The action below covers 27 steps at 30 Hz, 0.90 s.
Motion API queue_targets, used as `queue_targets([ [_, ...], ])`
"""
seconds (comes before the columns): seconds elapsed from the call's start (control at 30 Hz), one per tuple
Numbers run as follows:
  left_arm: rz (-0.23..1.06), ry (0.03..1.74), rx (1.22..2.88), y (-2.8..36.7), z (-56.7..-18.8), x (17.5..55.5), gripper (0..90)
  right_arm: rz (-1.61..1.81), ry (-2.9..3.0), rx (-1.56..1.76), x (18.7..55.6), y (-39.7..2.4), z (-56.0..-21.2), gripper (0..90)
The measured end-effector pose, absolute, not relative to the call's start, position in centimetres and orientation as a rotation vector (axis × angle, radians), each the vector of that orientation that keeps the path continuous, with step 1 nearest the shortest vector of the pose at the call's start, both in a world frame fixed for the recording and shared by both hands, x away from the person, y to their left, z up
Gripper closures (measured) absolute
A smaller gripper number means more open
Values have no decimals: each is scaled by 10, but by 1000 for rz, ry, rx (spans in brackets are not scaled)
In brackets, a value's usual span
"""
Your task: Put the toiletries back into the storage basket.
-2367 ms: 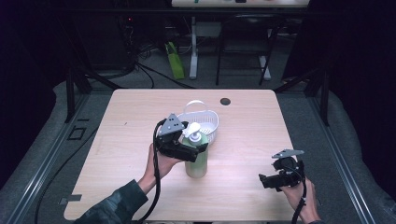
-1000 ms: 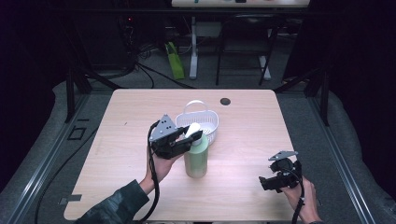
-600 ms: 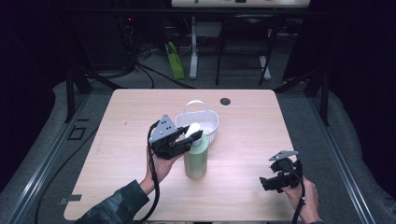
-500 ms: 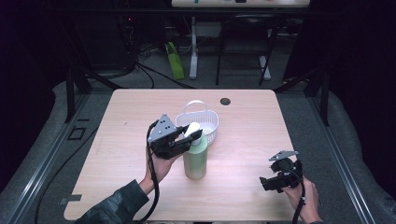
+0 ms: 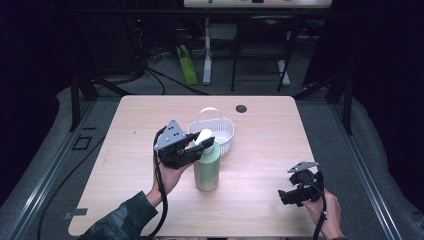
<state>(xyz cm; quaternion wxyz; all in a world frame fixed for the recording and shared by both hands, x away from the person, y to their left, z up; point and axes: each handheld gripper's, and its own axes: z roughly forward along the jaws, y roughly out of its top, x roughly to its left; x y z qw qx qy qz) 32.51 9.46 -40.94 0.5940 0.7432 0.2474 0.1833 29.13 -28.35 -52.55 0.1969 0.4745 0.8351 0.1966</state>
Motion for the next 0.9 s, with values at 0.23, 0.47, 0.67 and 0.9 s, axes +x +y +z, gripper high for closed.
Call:
queue_targets([
  [0.23,427,569,1734,100,-405,325,671,545,2336,1318,291,-283,-525,19],
  [0.47,428,570,1733,104,-401,325,671,543,2330,1320,290,-283,-525,19],
  [0.67,427,568,1729,110,-394,325,671,539,2328,1326,290,-283,-525,24],
  [0.9,426,575,1723,117,-388,326,671,540,2321,1324,290,-284,-525,25],
])
